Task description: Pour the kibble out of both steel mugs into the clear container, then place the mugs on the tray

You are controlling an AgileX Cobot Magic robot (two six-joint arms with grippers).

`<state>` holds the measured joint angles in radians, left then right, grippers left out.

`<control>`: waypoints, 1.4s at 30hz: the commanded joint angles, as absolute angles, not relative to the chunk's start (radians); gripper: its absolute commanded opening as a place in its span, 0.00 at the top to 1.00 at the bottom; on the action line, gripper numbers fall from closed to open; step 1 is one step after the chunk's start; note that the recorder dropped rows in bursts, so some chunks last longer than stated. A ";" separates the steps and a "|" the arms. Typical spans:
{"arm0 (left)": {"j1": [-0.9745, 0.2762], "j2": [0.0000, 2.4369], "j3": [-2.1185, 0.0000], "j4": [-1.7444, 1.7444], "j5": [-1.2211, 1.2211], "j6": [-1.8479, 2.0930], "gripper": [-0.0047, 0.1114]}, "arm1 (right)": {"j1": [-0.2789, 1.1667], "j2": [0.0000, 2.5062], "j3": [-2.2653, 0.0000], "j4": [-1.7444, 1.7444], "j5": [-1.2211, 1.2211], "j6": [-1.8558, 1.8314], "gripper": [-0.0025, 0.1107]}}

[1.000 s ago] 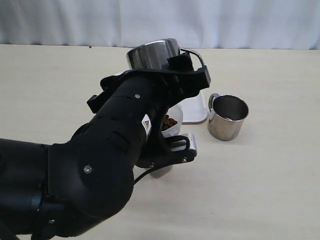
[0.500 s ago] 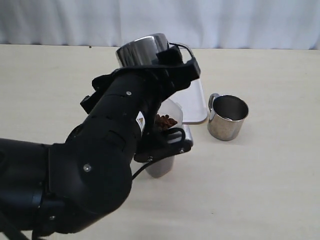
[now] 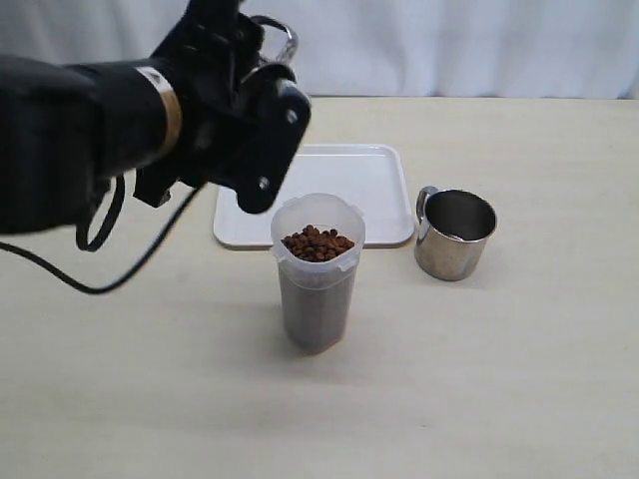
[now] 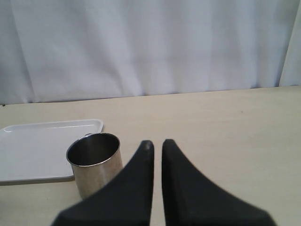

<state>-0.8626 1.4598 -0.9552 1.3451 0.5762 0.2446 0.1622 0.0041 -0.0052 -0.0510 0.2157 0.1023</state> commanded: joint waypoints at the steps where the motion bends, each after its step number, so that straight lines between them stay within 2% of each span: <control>1: -0.665 1.410 -0.962 1.101 0.228 0.226 0.96 | 0.165 0.000 0.000 -0.048 0.215 0.094 0.94; 5: -0.487 1.423 -0.949 0.906 -0.050 0.226 0.96 | 0.165 0.000 0.000 -0.048 0.215 0.094 0.94; 11: -0.339 1.508 -0.907 0.881 -0.386 0.089 0.96 | 0.165 0.000 0.000 -0.048 0.215 0.094 0.94; 17: -0.279 1.632 -0.907 0.881 -0.605 0.011 0.96 | 0.165 0.000 0.000 -0.048 0.215 0.094 0.94; 25: -0.279 1.619 -0.907 1.087 -0.760 0.012 0.96 | 0.165 0.000 0.000 -0.048 0.215 0.094 0.94; 28: -0.302 1.572 -0.907 1.174 -0.716 0.010 0.96 | 0.165 0.000 0.000 -0.048 0.215 0.094 0.94; 32: -0.389 1.478 -0.899 1.291 -0.513 0.015 0.96 | 0.165 0.000 0.000 -0.048 0.215 0.094 0.94; 42: -0.708 1.348 -0.862 1.300 -0.006 0.270 0.96 | 0.165 0.000 0.000 -0.048 0.215 0.094 0.94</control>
